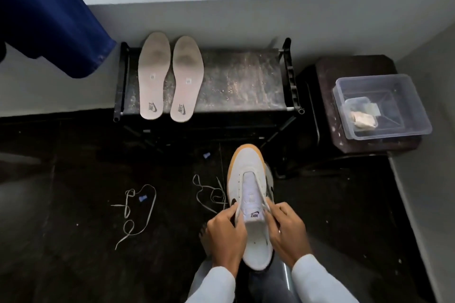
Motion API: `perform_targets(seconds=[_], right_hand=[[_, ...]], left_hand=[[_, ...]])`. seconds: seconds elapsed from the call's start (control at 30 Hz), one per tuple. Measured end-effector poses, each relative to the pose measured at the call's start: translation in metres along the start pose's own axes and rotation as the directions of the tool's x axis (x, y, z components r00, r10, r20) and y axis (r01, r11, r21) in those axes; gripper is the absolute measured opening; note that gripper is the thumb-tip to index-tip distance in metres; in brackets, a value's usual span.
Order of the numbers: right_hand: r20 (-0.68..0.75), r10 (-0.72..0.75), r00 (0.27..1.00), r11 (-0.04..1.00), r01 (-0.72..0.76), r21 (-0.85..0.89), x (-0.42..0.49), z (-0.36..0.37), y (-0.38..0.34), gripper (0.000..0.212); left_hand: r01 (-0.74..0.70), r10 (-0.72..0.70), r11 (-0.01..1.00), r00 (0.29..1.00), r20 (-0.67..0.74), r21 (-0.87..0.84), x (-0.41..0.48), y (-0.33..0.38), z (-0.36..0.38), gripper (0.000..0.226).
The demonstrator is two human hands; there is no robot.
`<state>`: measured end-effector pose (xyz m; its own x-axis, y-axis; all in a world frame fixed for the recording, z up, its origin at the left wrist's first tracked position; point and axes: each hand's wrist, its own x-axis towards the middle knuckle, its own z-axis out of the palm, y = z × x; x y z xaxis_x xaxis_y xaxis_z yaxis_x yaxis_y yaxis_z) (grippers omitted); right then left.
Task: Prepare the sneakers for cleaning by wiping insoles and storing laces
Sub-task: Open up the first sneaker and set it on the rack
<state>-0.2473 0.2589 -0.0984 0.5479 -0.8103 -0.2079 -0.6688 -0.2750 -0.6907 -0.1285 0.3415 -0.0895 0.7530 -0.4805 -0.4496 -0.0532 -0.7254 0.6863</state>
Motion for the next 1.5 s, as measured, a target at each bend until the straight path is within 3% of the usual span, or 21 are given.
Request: perform_targets(seconds=[0.17, 0.33, 0.43, 0.57, 0.87, 1.13, 1.5], right_hand=[[0.146, 0.052, 0.988, 0.998, -0.045, -0.051, 0.011, 0.049, 0.079, 0.035], [0.222, 0.054, 0.974, 0.99, -0.023, -0.14, 0.047, 0.11, 0.162, 0.038], [0.254, 0.076, 0.964, 0.982, -0.028, -0.188, 0.07, 0.147, 0.207, 0.031], [0.26, 0.137, 0.956, 0.962, -0.066, -0.264, 0.096, 0.187, 0.256, 0.013], [0.302, 0.12, 0.946, 0.959, -0.032, -0.283, 0.129, 0.254, 0.336, 0.018], [0.29, 0.116, 0.95, 0.936, -0.007, -0.351, 0.147, 0.275, 0.354, 0.032], [0.269, 0.171, 0.948, 0.902, -0.041, -0.43, 0.148, 0.285, 0.356, 0.025]], left_hand=[[0.151, -0.151, 0.988, 0.988, 0.003, -0.042, 0.02, -0.045, 0.065, 0.023], [0.213, -0.214, 0.977, 0.976, -0.047, -0.028, 0.066, -0.106, 0.146, 0.025], [0.25, -0.247, 0.967, 0.967, -0.063, 0.052, 0.094, -0.135, 0.189, 0.024], [0.246, -0.246, 0.969, 0.969, -0.034, -0.004, 0.128, -0.177, 0.242, 0.02], [0.126, -0.126, 0.992, 0.991, -0.043, -0.01, 0.181, -0.242, 0.306, 0.019], [0.025, -0.021, 0.999, 0.995, -0.098, 0.041, 0.206, -0.273, 0.335, 0.02], [-0.087, 0.089, 0.996, 0.992, -0.095, 0.03, 0.218, -0.298, 0.351, 0.021]])
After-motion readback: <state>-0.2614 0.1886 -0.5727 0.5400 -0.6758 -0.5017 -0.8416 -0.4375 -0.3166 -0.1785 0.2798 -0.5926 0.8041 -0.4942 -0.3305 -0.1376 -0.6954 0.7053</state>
